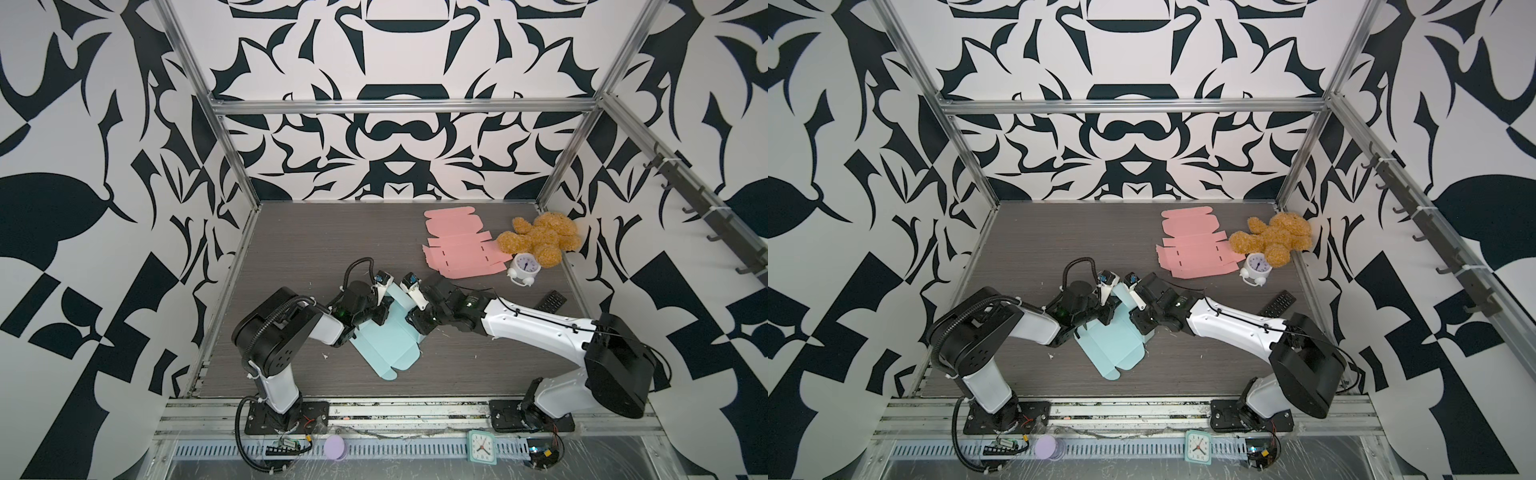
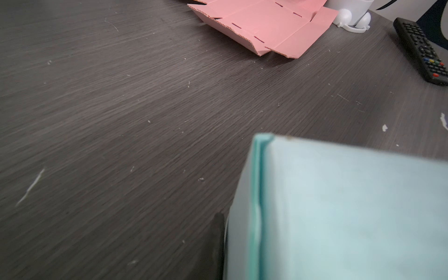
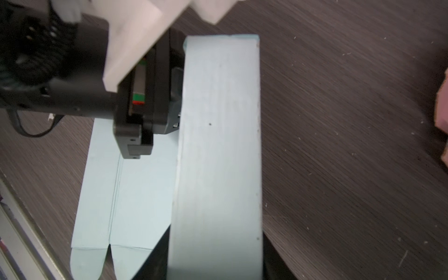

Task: Fold the paper box

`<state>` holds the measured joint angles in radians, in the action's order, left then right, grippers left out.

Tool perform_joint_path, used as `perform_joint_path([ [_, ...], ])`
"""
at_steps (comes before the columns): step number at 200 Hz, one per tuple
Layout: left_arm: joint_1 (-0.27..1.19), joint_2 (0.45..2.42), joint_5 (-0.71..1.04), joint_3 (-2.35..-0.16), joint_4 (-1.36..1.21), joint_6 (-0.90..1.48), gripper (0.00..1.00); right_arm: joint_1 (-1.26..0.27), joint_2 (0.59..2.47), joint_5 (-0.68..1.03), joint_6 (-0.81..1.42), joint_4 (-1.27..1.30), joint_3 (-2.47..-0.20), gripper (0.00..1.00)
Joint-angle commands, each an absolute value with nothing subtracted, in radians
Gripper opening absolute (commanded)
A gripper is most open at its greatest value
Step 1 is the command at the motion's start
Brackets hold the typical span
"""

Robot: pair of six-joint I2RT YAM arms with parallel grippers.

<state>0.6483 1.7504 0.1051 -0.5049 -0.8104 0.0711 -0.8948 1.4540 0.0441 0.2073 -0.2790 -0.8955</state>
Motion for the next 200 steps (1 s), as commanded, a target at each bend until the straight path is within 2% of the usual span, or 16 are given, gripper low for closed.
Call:
perform_joint_path([
  [1,0.638,1.753,0.023,-0.535,-0.820,0.106,0.14,-0.968,1.443,0.212,0.213,-0.267,-0.903,0.47],
  [25,0.638,1.747,0.012,-0.532,-0.820,0.111,0.15,-0.987,1.446,0.216,0.228,-0.260,-0.888,0.46],
  [51,0.640,1.727,0.030,-0.502,-0.832,0.116,0.24,-0.988,1.422,0.134,0.254,-0.269,-0.858,0.46],
  [80,0.644,1.699,0.032,-0.446,-0.871,0.122,0.28,-0.989,1.414,0.055,0.260,-0.301,-0.862,0.45],
  [102,0.655,1.677,0.029,-0.417,-0.876,0.114,0.31,-0.988,1.417,0.043,0.270,-0.302,-0.869,0.45],
  [123,0.658,1.650,0.031,-0.396,-0.877,0.110,0.40,-0.988,1.424,0.029,0.272,-0.326,-0.884,0.45],
  [150,0.665,1.621,0.022,-0.375,-0.877,0.106,0.44,-0.989,1.423,0.018,0.278,-0.332,-0.886,0.45],
  [170,0.683,1.599,0.005,-0.364,-0.868,0.095,0.52,-0.988,1.428,0.003,0.284,-0.345,-0.894,0.45],
  [200,0.718,1.551,-0.036,-0.355,-0.827,0.077,0.54,-0.988,1.437,-0.005,0.291,-0.358,-0.908,0.44],
])
